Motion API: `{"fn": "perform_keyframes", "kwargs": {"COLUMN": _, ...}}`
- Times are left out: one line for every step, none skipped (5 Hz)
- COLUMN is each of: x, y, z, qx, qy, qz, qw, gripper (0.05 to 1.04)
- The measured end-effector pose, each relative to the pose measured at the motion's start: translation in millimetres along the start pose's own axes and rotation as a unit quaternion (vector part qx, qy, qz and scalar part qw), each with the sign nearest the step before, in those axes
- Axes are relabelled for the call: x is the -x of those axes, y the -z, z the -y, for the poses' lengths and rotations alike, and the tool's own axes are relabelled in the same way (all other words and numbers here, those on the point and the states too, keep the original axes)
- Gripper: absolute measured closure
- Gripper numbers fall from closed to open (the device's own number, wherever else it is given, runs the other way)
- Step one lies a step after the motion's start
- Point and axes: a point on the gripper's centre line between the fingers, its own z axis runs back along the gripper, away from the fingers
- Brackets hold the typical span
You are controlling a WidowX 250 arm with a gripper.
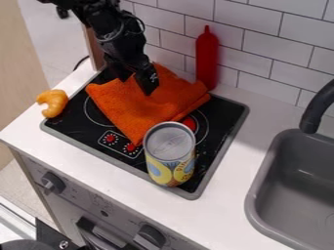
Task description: Move the can to the right of the orange cloth
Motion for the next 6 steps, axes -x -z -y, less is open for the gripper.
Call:
{"fn": "perform_keyframes", "kwargs": {"x": 7.7, "y": 6.9, "z": 2.7, "qx": 0.011, "qy": -0.006, "qz": -0.016, "qw": 0.9998, "gripper": 0.085}}
{"fn": "perform_keyframes", "kwargs": {"x": 23.7, "y": -4.9, "z": -4.5, "qx": 0.020, "qy": -0.033, "qz": -0.046, "qw": 0.9982, "gripper": 0.085}}
{"fn": "perform_keyframes", "kwargs": {"x": 43.2, "y": -22.6, "z": -20.6, "qx": 0.027, "qy": -0.027, "qz": -0.063, "qw": 0.9973, "gripper": 0.085}}
{"fn": "perform_keyframes", "kwargs": {"x": 60.7, "y": -40.3, "z": -22.4, "qx": 0.042, "qy": -0.004, "qz": -0.076, "qw": 0.9962, "gripper": 0.085}}
{"fn": "perform_keyframes", "kwargs": {"x": 83.1, "y": -38.6, "z": 3.8, "qx": 0.053, "qy": 0.054, "qz": -0.108, "qw": 0.9912, "gripper": 0.085}}
{"fn": "perform_keyframes", "kwargs": {"x": 98.1, "y": -36.1, "z": 30.4, "qx": 0.070, "qy": 0.099, "qz": -0.129, "qw": 0.9842, "gripper": 0.085}}
